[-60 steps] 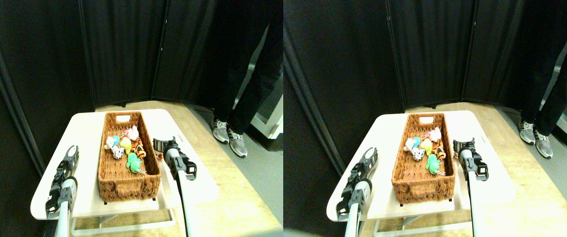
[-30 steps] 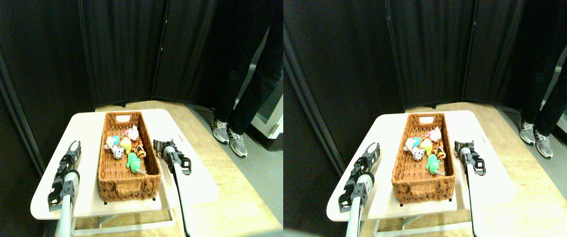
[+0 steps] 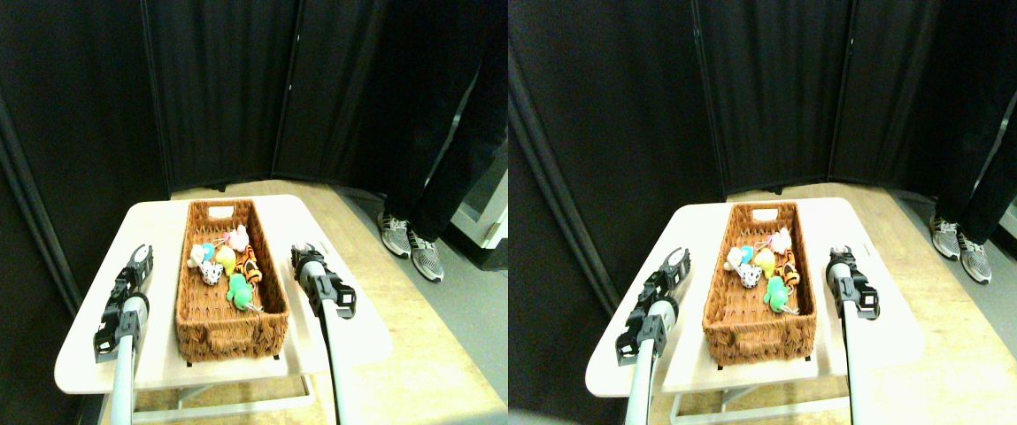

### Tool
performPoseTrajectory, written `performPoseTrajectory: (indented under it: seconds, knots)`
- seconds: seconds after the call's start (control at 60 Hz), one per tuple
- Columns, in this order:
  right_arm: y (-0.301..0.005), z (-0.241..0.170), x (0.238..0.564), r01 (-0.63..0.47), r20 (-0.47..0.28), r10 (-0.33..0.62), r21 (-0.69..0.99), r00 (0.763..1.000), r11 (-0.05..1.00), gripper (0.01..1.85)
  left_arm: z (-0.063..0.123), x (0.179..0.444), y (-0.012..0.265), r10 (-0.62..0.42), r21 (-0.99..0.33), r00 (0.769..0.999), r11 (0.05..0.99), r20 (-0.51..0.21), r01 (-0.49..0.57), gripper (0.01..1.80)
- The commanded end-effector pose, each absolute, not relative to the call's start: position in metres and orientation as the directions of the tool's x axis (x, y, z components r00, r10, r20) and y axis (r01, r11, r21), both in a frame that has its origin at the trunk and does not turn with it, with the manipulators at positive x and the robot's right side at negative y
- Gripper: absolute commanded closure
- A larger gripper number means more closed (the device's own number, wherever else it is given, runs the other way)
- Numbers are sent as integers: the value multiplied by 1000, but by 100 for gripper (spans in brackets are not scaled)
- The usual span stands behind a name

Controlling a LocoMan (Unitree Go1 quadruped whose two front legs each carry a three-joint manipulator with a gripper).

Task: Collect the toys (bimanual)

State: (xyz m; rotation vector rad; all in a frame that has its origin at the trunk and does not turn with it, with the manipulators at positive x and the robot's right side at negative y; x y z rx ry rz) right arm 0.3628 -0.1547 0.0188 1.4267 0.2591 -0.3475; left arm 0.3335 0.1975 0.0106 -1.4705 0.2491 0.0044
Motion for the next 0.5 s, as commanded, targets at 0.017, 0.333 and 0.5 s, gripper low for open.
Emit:
performPoseTrajectory:
  seconds: [0.017,0.333,0.5]
  knots:
    - [-157,39,363,301,-295,-67,945,953,128,185,21,336,193,-154,-987,979,110,-134,-117,178]
    - [-159,78,355,162,-172,27,964,985,209,184,26,336,187,-163,-987,977,104,-137,-121,177]
    - [-144,99,351,119,-149,114,964,982,237,184,30,336,183,-171,-987,977,111,-130,-112,176]
